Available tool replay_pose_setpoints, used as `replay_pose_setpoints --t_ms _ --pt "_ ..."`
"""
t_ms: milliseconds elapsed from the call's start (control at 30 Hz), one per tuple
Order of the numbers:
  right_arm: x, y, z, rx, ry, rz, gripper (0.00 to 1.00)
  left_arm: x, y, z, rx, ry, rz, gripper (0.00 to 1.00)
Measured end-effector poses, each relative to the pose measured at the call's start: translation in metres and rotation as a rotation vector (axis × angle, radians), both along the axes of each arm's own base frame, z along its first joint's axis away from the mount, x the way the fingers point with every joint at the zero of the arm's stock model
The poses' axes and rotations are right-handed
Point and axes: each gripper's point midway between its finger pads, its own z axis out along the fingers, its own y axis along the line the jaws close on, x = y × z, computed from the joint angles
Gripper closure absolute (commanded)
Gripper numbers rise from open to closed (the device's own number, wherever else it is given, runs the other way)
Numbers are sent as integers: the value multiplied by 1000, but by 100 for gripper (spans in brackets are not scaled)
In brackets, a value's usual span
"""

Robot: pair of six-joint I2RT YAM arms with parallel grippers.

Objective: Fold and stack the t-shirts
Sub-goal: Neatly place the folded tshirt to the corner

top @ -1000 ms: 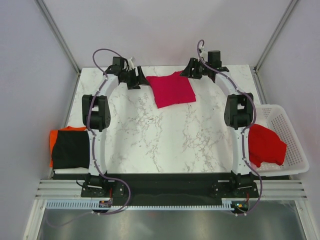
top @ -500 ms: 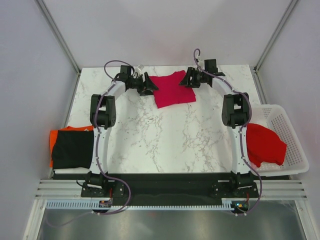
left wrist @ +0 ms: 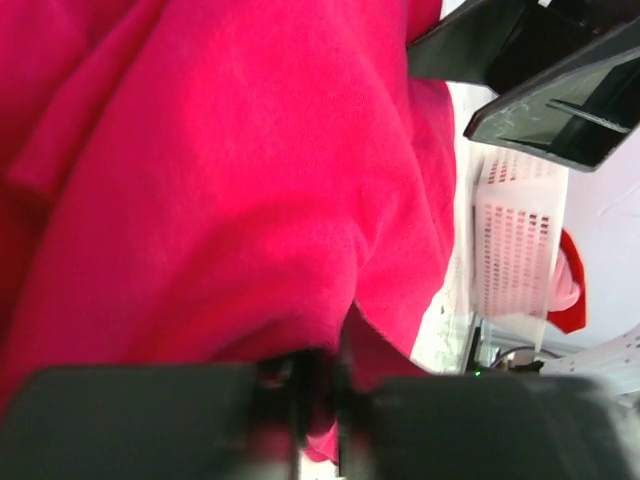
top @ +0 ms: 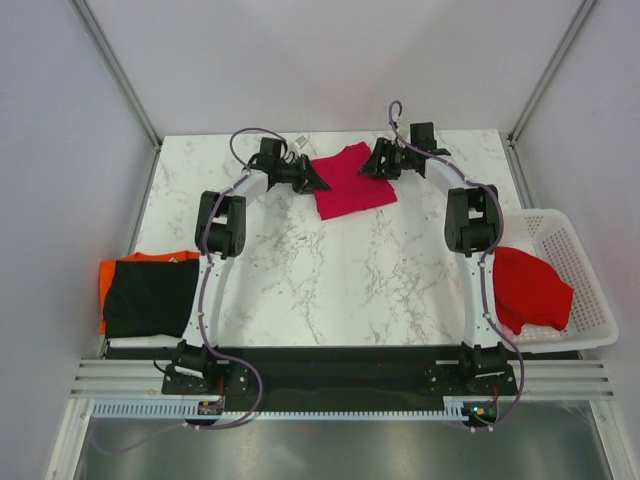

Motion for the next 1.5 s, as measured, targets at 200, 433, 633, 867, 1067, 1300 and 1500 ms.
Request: replay_pose_setpoints --t_ms 200,433,633,867,1067,1300,1500 --pt "-24 -17 10 -18 44 1 32 -28 -13 0 30 14 -70 98" --pt "-40 -66 57 -75 -21 -11 33 -123 39 38 129 139 -140 98" --pt "-58 -97 94 -154 -124 2 34 -179 123 47 299 204 -192 98" --pt "-93 -87 104 -183 -138 64 34 -271 184 23 477 397 -297 98" --pt "-114 -87 109 -196 -139 83 35 -332 235 48 613 357 -254 98" --pt "-131 -87 118 -198 -157 92 36 -376 286 60 753 305 -125 98" --pt "-138 -85 115 -187 -146 101 36 -380 311 81 882 173 -24 98"
